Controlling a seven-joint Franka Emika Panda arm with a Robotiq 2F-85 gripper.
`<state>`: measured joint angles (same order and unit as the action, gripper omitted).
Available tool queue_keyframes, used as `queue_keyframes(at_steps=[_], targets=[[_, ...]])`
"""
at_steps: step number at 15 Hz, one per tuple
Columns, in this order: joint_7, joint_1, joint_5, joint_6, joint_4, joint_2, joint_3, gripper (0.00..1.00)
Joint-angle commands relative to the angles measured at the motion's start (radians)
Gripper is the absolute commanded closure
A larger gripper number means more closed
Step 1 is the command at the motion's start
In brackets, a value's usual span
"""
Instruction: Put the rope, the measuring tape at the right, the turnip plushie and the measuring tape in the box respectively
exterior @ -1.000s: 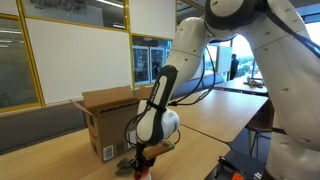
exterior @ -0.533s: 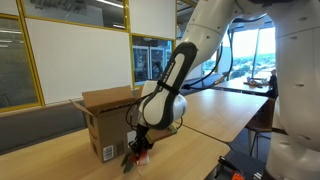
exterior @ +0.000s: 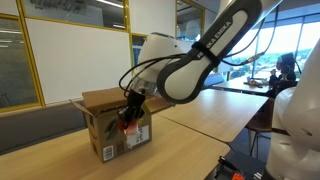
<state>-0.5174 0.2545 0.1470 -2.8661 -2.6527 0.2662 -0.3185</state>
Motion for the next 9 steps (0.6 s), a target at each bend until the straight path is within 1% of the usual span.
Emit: queue_keyframes(at_steps=[1, 4, 5, 8, 9], targets=[[-0.101, -0.040, 0.084, 0.078, 0.042, 0.127, -0.082, 0.86], [-0.145, -0.078, 0.144, 0.093, 0.098, 0.154, -0.131, 0.86], [-0.161, -0.106, 0.174, 0.086, 0.119, 0.148, -0.151, 0.86], [-0.230, -0.214, 0.291, 0.010, 0.149, 0.147, -0.208, 0.86], [-0.267, -0.272, 0.349, -0.040, 0.148, 0.145, -0.233, 0.86]])
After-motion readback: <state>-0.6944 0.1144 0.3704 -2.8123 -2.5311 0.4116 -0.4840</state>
